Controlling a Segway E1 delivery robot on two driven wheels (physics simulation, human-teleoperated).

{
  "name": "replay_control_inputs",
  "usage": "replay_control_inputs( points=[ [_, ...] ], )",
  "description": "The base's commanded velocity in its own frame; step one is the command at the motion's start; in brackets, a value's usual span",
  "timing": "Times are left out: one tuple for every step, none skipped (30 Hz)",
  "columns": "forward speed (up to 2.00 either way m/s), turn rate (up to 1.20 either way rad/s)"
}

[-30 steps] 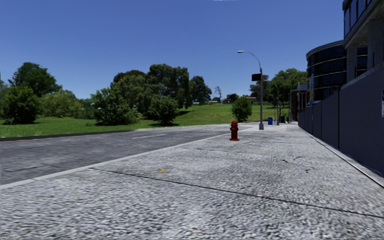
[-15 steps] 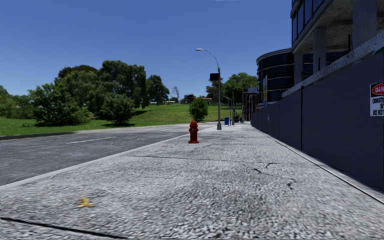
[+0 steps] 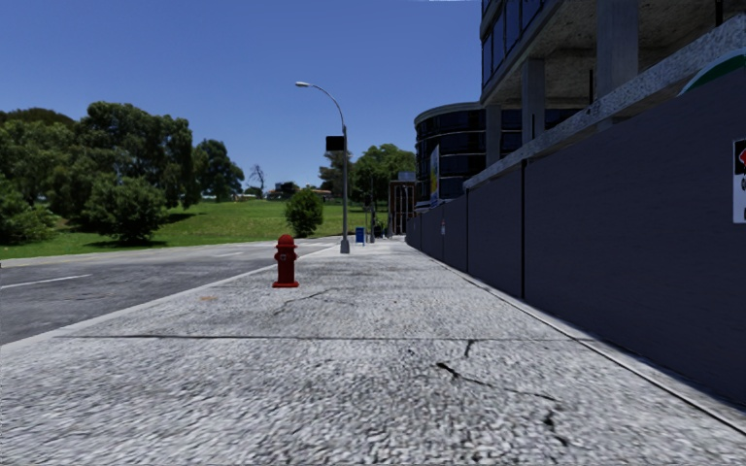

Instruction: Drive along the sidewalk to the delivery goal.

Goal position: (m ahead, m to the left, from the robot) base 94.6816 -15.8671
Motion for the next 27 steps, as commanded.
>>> replay_control_inputs(
  points=[
    [2.00,-0.54],
    [2.00,-0.54],
    [2.00,-0.54],
    [2.00,-0.05],
    [2.00,0.00],
    [2.00,0.00],
    [2.00,0.00],
    [2.00,0.00],
    [2.00,0.00],
    [2.00,0.00],
    [2.00,0.00],
    [2.00,0.00],
    [2.00,0.00],
    [2.00,0.00],
    [2.00,0.00],
    [2.00,0.00],
    [2.00,0.00],
    [2.00,0.00],
    [2.00,0.00],
    [2.00,0.00],
    [2.00,0.00],
    [2.00,0.00],
    [2.00,0.00],
    [2.00,0.00],
    [2.00,0.00],
    [2.00,0.00],
    [2.00,0.00]
  ],
)
